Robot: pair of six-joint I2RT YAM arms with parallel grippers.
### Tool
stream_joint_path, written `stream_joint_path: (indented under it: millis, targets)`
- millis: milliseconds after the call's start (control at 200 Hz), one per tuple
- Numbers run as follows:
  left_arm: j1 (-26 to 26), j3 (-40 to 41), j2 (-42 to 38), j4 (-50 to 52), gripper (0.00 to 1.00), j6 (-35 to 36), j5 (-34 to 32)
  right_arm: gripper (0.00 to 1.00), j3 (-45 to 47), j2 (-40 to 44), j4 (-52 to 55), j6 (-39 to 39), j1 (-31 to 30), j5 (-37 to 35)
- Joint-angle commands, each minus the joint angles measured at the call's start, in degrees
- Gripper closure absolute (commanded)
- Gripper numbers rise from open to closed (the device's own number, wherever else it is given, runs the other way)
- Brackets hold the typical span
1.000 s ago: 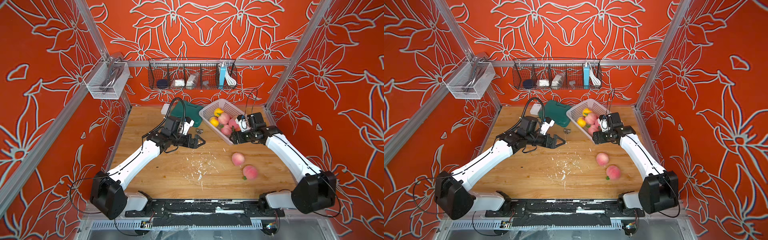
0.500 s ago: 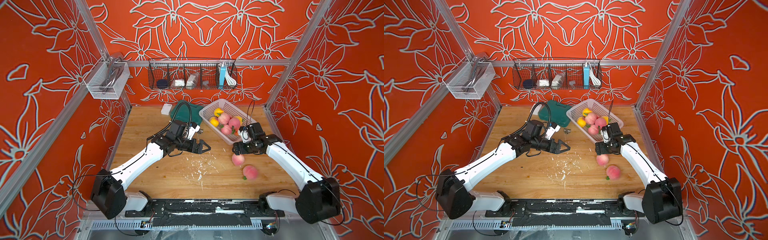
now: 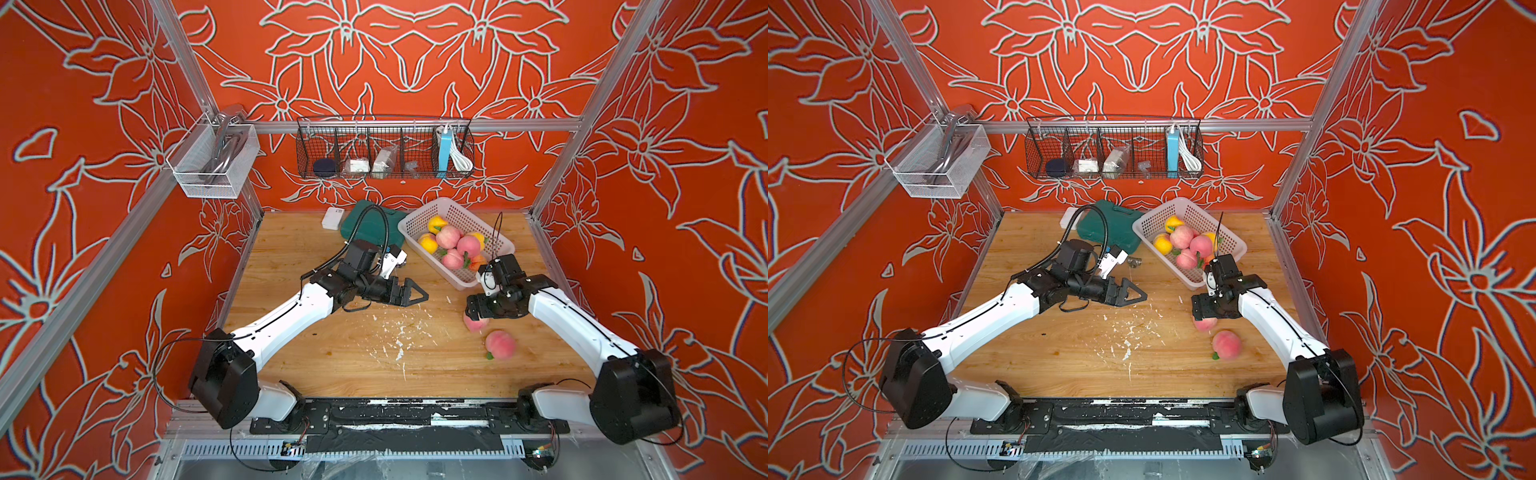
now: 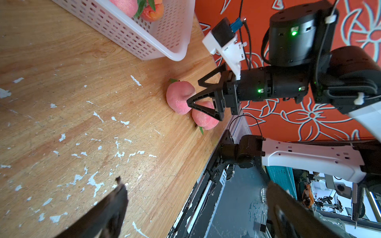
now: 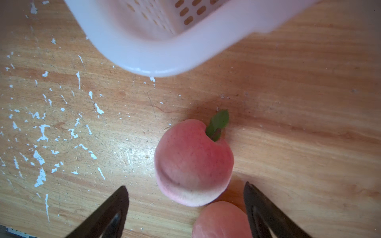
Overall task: Put the peaches into the basket
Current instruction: Pick up the peach from the center of the board.
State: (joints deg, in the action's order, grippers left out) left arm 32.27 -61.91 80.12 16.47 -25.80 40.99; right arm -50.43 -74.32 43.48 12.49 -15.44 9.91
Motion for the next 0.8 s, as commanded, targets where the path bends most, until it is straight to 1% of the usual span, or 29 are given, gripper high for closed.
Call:
stream_joint_path:
  millis: [0, 160, 290, 575, 796]
  targets:
    - [0.4, 0.43, 0.41, -2.13, 0.01, -0.47, 2.34, 0.1, 0.75, -1.51, 0.3, 0.77, -0.29, -0.55]
    - [0.64, 1.63, 0.4, -3.9, 0.01, -1.85, 4.37, 0.11, 0.6, -3.08, 0.05, 0.47, -0.29, -0.79]
    - [0.7, 1.97, 0.41, -5.46, 0.01, -2.78, 4.62, 0.11, 0.45, -4.7, -0.13, 0.2, -0.29, -0.42]
    - [0.69, 2.06, -0.34, -5.57, 0.01, -2.87, 4.47, 0.12, -0.19, -7.58, -0.4, -0.8, -0.38, -1.17]
    - [0.7, 1.88, -0.74, -5.22, 0.01, -2.76, 4.1, 0.17, -0.29, -8.08, -0.51, -1.15, -0.38, -0.73]
